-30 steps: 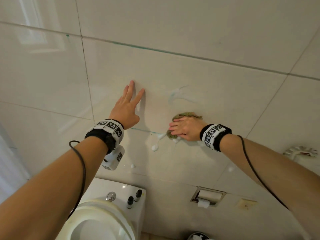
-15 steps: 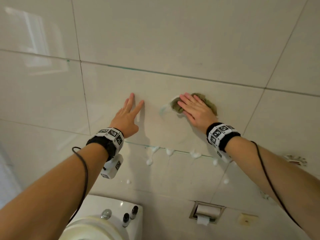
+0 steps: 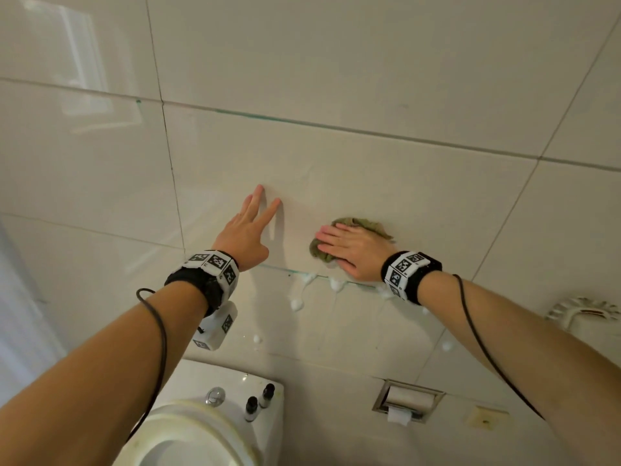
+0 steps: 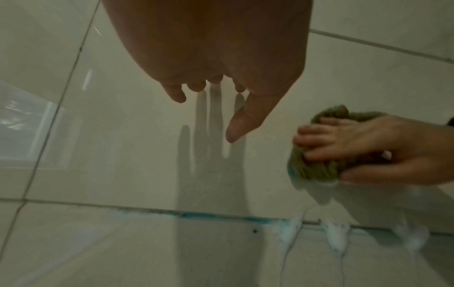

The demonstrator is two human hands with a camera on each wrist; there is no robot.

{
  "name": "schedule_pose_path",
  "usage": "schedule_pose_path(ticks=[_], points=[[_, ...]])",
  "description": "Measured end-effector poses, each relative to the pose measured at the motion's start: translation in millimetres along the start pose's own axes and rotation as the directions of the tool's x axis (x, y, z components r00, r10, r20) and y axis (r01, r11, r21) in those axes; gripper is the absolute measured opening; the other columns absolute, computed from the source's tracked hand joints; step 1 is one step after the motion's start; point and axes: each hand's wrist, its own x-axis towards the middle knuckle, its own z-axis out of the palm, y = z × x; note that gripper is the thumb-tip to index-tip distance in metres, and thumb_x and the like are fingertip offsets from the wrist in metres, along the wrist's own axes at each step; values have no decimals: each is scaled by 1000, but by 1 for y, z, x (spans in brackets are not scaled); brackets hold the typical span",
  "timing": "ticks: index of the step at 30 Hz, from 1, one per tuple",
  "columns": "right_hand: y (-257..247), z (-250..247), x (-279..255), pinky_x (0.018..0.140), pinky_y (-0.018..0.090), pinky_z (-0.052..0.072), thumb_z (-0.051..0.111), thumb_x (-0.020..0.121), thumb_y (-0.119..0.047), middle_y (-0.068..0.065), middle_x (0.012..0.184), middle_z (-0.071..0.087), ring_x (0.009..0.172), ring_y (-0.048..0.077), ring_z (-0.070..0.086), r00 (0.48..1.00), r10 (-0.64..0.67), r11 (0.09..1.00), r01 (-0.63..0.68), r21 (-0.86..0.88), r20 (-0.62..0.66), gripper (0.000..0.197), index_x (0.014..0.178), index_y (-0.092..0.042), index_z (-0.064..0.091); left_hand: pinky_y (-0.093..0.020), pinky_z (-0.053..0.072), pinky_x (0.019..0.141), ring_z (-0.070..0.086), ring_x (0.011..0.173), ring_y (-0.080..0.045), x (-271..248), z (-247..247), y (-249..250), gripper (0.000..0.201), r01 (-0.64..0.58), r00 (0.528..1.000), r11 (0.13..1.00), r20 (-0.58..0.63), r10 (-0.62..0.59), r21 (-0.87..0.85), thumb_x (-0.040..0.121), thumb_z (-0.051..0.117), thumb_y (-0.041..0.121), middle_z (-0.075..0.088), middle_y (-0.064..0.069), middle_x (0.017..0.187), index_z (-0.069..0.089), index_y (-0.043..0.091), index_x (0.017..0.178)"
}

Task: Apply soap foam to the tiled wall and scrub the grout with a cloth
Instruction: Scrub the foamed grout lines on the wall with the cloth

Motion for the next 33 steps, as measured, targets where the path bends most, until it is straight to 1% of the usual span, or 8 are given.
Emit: schedule_pose_path(ticks=[6,9,12,14,17,23,30,33], points=[[-10,18,-39,100,46,43,86,53,1,8,120,70,115,25,65,997,-58,998,58,1,59,52,103,-12,76,-39,40,110,-11,153,-16,-10,10,16,103,-13,999,1000,40,14,-17,78,55,0,-26,8,163,2,38,158],[-23,16,-52,108,46,40,72,75,1,4,126,67,119,27,62,981,195,956,-195,217,24,39,112,-14,74,-33,48,93,6,154,-19,-18,15,28,102,-25,998,997,55,28,-67,79,56,1,-24,12,163,5,40,157],[-45,7,-65,94,43,53,60,93,-16,-4,118,71,100,27,69,699,696,475,-621,623,165,29,116,-31,71,-30,48,73,46,135,-26,-24,23,38,101,-38,990,993,132,53,-114,83,59,6,-21,17,163,1,43,157],[-56,-5,-70,79,44,59,62,91,-13,-4,99,76,81,29,70,493,828,78,-574,815,268,27,109,-30,74,-39,52,85,55,125,-28,-28,28,43,99,-45,982,995,179,61,-93,85,59,11,-12,17,165,0,46,155],[-67,-26,-76,81,31,56,61,88,4,2,98,74,92,23,69,372,846,-264,-332,905,383,29,108,-14,73,-41,47,101,52,130,-29,-35,40,54,95,-33,972,997,229,47,-67,87,60,16,11,7,167,1,43,156],[-84,-55,-95,69,38,60,50,91,9,16,95,72,83,27,69,465,640,-700,26,714,611,30,116,0,65,-39,43,108,44,139,-20,-49,67,91,93,75,945,881,317,88,-467,86,64,3,39,-3,157,15,41,155],[-87,-64,-121,70,35,59,47,91,12,14,94,73,84,27,70,502,650,-676,38,736,571,32,107,-3,69,-29,44,82,61,112,-22,-54,82,140,59,404,829,511,540,145,-759,70,46,-18,69,-13,120,53,15,118],[-82,-66,-133,70,36,61,47,89,14,16,95,72,82,28,70,471,686,-629,1,778,554,33,101,-4,72,-44,50,95,62,109,-28,-51,90,153,73,421,849,422,513,128,-802,51,51,-9,66,-14,115,54,-6,124]])
